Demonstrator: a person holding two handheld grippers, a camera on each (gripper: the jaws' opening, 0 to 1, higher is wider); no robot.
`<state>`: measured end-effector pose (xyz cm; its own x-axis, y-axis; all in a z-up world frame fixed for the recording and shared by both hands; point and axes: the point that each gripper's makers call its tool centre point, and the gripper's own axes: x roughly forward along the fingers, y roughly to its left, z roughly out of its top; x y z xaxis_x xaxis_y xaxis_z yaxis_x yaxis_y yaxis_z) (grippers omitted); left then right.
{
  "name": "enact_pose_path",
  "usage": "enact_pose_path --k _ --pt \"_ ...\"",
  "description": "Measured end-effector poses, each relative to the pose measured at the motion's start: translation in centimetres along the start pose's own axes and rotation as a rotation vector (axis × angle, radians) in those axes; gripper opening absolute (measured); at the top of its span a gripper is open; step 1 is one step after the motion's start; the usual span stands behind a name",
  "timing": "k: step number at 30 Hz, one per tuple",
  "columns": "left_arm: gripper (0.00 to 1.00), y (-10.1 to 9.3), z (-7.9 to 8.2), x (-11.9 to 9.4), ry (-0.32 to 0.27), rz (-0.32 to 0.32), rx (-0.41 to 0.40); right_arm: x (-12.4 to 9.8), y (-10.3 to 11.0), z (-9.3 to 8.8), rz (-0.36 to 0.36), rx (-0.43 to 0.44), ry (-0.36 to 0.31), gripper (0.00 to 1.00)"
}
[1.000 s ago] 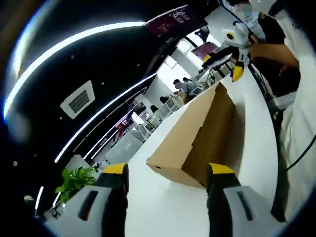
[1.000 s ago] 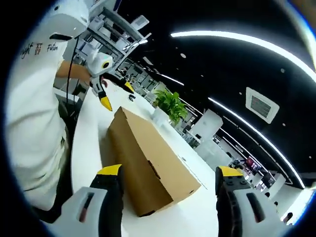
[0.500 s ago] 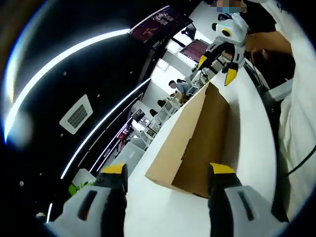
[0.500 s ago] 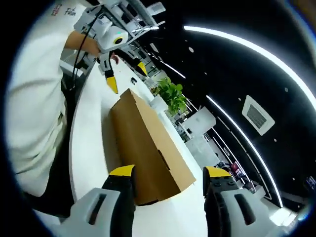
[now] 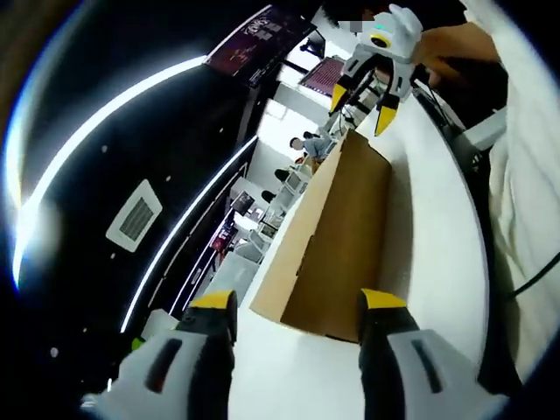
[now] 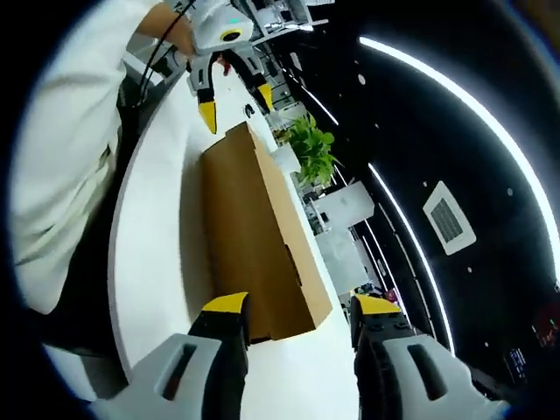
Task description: Operate the shoe box by opening the lid, removing the specified soft item, and placing it in the target area until the item is outside and the box remains undamaged.
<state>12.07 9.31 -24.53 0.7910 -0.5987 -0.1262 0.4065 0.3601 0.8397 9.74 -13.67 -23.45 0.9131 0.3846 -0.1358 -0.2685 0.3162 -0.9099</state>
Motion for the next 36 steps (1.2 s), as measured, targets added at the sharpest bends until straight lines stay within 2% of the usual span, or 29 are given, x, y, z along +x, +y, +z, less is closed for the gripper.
enact_pose_path --k 3,4,8,11,14,20,22,27,28,29,31,32,36 --pt "0.44 -0.2 0.1 0.0 -0.004 0.001 -0.001 0.5 0.2 0.7 -0.004 -0.013 0.0 0.43" --pt "0.43 -0.1 0.0 -0.1 -0.002 0.009 0.004 -0.1 0.1 -0.6 -0.005 -0.014 0.001 0.43" --pt "0.43 0.7 0.0 -0.1 0.019 0.055 0.037 -0.2 0.0 -1.0 -0.007 -0.036 0.015 0.39" --pt "0.43 0.2 -0.2 0.1 0.033 0.036 0.023 0.3 0.3 -1.1 -0.009 -0.056 0.037 0.37" --pt "0.41 -0.3 -0.4 0.2 0.044 0.02 0.051 0.4 0.4 -1.0 -0.008 -0.058 0.039 0.37" --pt "0.39 -0.5 -0.7 0.2 0.063 0.025 0.106 0.6 0.5 -0.8 -0.011 -0.059 0.032 0.36" --pt "0.39 -0.8 -0.9 0.4 0.077 0.021 0.139 0.7 0.5 -0.9 -0.013 -0.061 0.034 0.3" --pt "0.39 -0.7 -1.4 0.6 0.103 0.039 0.179 0.9 0.6 -0.7 -0.023 -0.041 0.019 0.32" --pt "0.39 -0.7 -1.5 0.6 0.106 0.043 0.175 1.1 0.8 -1.0 -0.02 -0.042 0.022 0.32" --pt "0.38 -0.5 -1.8 0.5 0.106 0.039 0.153 1.9 1.4 -3.3 -0.004 -0.03 0.028 0.32" --pt "0.35 -0.5 -1.7 0.5 0.105 0.038 0.155 2.0 1.4 -3.5 -0.003 -0.042 0.034 0.33" --pt "0.32 -0.5 -1.7 0.4 0.106 0.039 0.159 1.8 1.3 -2.8 -0.009 -0.072 0.042 0.33" --pt "0.3 -0.2 -1.7 0.5 0.116 0.056 0.151 1.5 1.6 -1.4 -0.003 -0.098 0.054 0.33"
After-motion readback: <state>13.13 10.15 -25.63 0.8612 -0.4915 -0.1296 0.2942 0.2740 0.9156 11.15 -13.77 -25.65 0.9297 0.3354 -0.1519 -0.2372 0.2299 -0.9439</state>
